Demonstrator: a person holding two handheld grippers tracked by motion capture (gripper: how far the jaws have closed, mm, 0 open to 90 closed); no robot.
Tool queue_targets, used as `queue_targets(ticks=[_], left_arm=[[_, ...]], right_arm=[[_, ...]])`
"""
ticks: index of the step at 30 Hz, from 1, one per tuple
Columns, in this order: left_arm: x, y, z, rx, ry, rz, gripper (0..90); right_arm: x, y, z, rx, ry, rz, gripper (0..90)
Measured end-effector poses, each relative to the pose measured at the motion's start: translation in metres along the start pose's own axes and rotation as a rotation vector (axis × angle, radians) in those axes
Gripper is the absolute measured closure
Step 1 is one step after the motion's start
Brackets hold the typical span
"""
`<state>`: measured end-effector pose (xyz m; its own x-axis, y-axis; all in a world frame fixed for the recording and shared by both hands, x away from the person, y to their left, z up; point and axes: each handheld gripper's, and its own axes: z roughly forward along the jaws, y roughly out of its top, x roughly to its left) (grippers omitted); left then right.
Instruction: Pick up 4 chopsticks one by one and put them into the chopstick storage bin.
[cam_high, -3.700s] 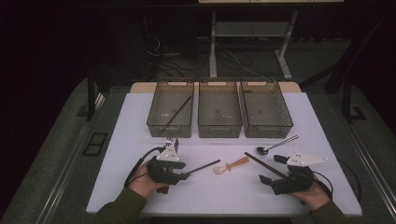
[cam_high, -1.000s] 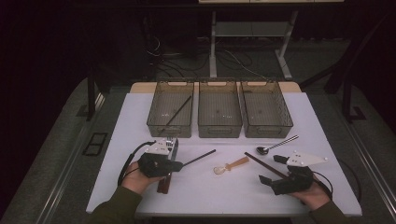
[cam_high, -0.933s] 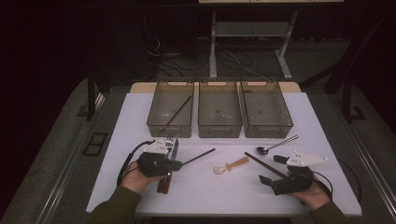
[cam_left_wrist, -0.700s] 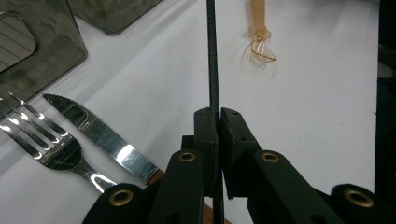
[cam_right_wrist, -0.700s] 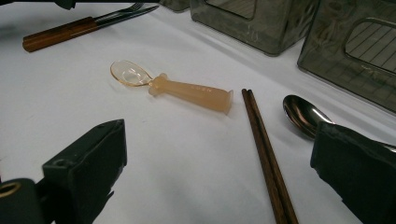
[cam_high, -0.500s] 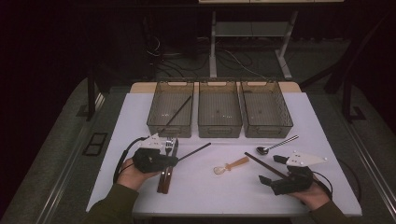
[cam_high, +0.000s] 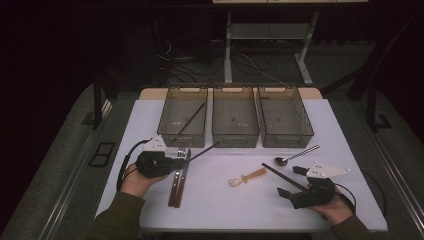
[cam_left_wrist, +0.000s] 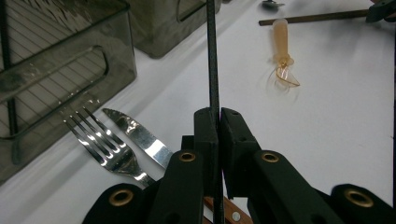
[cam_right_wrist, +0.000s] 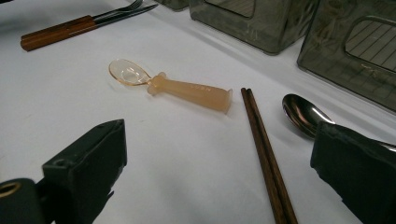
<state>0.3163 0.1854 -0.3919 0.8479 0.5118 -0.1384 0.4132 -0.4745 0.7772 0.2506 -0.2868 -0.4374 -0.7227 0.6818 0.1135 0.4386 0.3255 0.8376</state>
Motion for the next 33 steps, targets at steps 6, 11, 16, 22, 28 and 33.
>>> queue_targets(ticks=[6,11,16,22,28,33], left_arm=[[0.004,0.007,-0.003,-0.021,0.011,-0.007,84.9],[0.009,0.013,-0.004,-0.021,0.021,-0.01,84.9],[0.013,0.018,-0.004,-0.031,0.03,-0.017,84.9],[0.021,0.025,-0.005,-0.035,0.042,-0.031,84.9],[0.029,0.033,-0.003,-0.043,0.057,-0.048,84.9],[0.037,0.041,-0.002,-0.045,0.073,-0.057,84.9]], right_arm=[[0.0,0.0,0.0,-0.002,0.0,0.002,3.9],[-0.001,0.0,0.0,-0.001,-0.004,0.006,3.9],[-0.002,0.0,-0.001,-0.001,-0.005,0.009,3.9],[-0.002,-0.001,-0.001,-0.003,-0.006,0.008,3.9],[-0.002,-0.001,-0.001,-0.001,-0.007,0.012,3.9],[-0.003,-0.001,-0.001,-0.003,-0.007,0.015,3.9]])
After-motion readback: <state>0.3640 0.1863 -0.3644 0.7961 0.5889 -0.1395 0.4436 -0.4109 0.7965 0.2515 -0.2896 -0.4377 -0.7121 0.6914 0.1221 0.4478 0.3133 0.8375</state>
